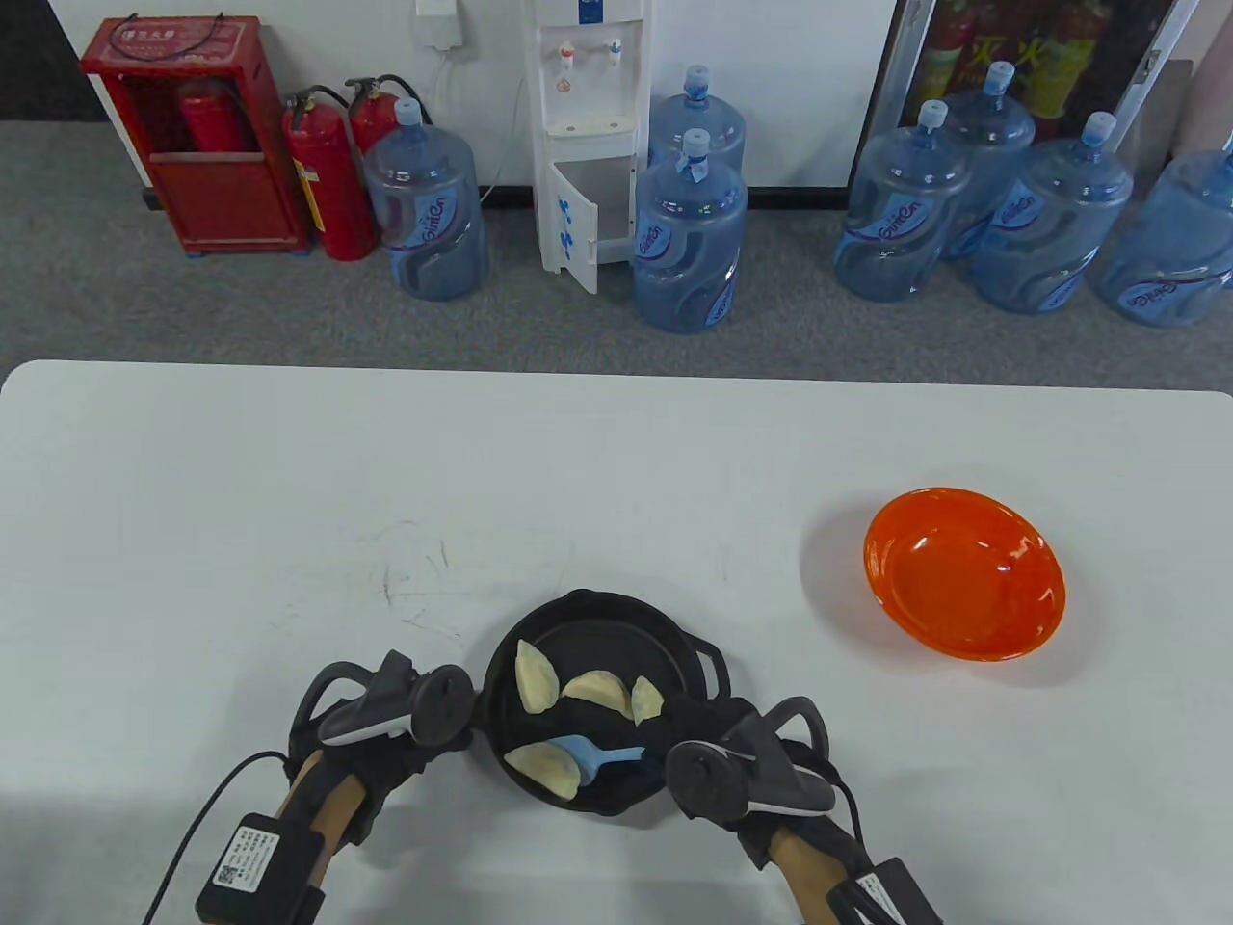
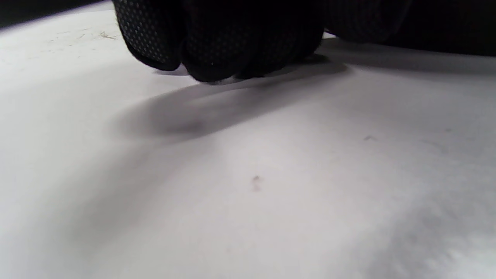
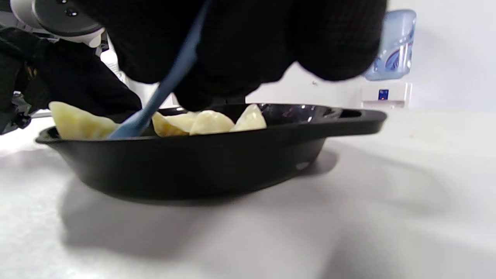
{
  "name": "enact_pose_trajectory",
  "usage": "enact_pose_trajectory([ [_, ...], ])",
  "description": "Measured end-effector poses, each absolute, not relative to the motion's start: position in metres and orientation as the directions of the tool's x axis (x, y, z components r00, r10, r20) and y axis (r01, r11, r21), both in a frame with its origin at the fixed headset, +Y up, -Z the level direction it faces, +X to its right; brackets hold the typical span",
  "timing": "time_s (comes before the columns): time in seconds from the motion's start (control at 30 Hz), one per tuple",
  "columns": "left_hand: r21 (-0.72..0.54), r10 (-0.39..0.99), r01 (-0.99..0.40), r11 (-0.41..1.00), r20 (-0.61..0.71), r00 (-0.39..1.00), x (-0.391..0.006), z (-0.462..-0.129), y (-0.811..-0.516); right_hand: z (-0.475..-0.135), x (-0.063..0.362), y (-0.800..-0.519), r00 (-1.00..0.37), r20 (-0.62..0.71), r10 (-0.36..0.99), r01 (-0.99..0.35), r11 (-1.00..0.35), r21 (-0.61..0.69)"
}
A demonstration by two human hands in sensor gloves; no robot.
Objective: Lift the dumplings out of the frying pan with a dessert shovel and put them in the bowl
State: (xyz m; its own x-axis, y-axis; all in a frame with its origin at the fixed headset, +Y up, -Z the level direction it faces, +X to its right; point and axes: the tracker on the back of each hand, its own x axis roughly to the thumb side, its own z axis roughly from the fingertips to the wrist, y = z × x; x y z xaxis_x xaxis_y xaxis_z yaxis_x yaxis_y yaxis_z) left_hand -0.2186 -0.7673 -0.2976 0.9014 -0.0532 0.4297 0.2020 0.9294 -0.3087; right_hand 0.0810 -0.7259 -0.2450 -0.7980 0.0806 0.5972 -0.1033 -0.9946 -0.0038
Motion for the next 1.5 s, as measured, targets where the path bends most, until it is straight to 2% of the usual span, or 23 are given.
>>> enact_pose_trajectory([
  [0.2, -0.312, -0.05, 0.201, 0.929, 0.429, 0.902, -0.219, -0.298, -0.767, -0.254, 0.088, -0.73, -0.81, 0.546, 0.215, -0.174, -0.977, 0.127],
  [0.47, -0.319, -0.048, 0.202, 0.926, 0.43, 0.901, -0.219, -0.298, -0.767, -0.263, 0.1, -0.733, -0.799, 0.494, 0.344, -0.279, -0.939, 0.202],
  [0.83, -0.327, -0.043, 0.201, 0.923, 0.433, 0.9, -0.219, -0.299, -0.767, -0.27, 0.133, -0.714, -0.793, 0.412, 0.449, -0.44, -0.89, 0.122],
  [1.17, -0.329, -0.038, 0.196, 0.924, 0.429, 0.902, -0.22, -0.299, -0.767, -0.271, 0.162, -0.7, -0.81, 0.329, 0.485, -0.506, -0.862, 0.026],
  [1.5, -0.331, -0.038, 0.196, 0.923, 0.427, 0.903, -0.22, -0.299, -0.767, -0.273, 0.187, -0.699, -0.821, 0.238, 0.518, -0.542, -0.839, -0.042],
])
